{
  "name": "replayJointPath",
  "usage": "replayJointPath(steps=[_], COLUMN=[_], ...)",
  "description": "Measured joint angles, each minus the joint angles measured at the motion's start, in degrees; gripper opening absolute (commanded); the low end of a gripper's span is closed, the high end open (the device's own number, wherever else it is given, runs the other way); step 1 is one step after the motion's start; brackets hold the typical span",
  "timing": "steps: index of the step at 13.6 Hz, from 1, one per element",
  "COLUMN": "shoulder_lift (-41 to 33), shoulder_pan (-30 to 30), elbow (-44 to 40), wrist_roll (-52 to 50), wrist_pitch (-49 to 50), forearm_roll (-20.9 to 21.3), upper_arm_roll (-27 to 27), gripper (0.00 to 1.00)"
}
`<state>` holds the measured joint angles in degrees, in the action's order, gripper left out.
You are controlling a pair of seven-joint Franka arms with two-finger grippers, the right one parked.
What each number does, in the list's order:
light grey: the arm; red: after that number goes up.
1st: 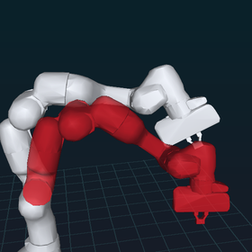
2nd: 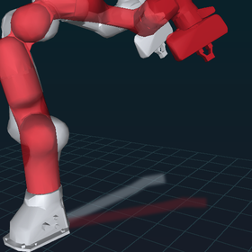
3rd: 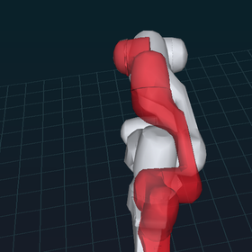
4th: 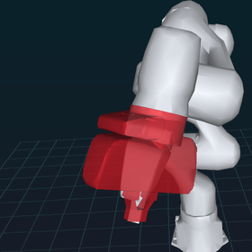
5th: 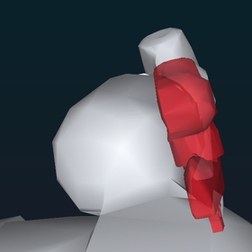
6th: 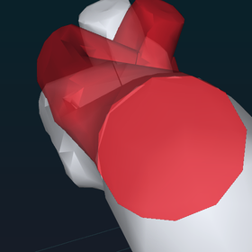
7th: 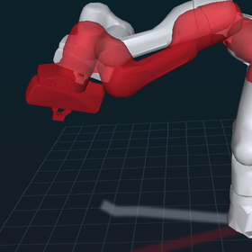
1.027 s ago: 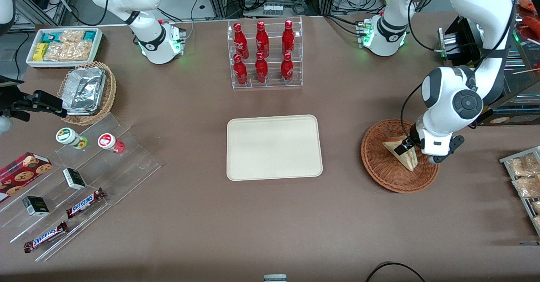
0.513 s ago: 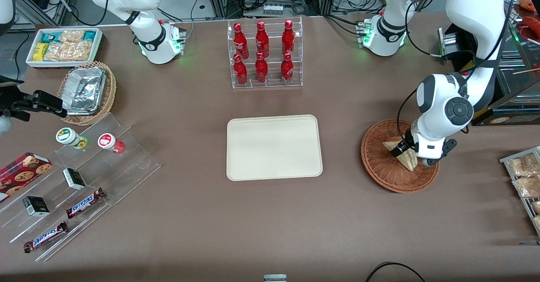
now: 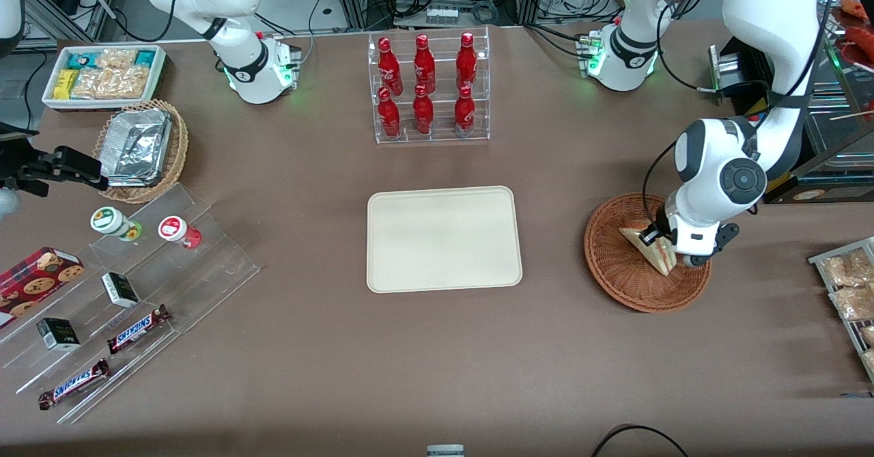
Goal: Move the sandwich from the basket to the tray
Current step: 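Lower the left gripper and close it on the wrapped sandwich, then lift the sandwich and carry it over the cream tray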
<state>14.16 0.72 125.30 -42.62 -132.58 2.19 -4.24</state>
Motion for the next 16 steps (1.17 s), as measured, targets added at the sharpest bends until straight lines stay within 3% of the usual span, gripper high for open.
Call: replayJointPath(steps=[7, 16], shoulder_lift=[-2.5, 1.2], shoulder_pan=[1.8, 16.3], elbow=[-10.9, -20.0], wrist_roll=[0.9, -1.2], wrist_pitch=[16.4, 20.9], forearm_roll=[0.0, -0.2], upper_arm_roll=[-1.2, -2.0], gripper=[0.0, 0.0])
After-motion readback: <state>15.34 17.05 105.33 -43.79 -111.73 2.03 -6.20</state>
